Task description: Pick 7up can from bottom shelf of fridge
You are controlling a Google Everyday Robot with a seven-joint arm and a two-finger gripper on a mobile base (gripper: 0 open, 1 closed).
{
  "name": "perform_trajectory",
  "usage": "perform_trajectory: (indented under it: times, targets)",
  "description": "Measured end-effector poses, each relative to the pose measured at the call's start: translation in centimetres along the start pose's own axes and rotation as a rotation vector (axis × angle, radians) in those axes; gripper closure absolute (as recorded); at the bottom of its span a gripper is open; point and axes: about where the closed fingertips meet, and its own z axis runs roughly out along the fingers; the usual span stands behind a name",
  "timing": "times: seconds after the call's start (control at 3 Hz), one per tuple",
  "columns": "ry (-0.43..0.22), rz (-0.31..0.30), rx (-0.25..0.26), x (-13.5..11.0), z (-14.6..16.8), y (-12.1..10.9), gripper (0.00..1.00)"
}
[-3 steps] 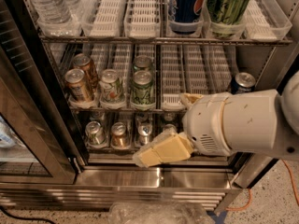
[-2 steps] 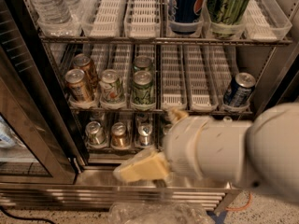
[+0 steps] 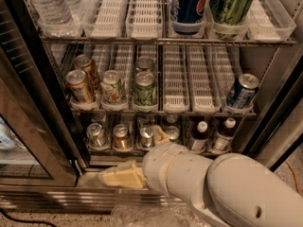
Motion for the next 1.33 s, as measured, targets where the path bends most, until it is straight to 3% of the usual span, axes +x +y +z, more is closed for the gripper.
perform_trajectory:
  times: [0.33, 0.67, 1.0, 1.33]
  targets:
    - [-0.101, 0.01, 0.111, -0.3, 0.3, -3.5, 0.0]
    - [-0.161, -0.177, 0.159, -0.9, 1.7, -3.2, 0.0]
    - [-0.214, -0.249, 0.18, -2.8, 2.1, -2.8, 0.0]
    - [-0.214, -0.249, 0.18, -2.8, 2.1, -2.8, 0.0]
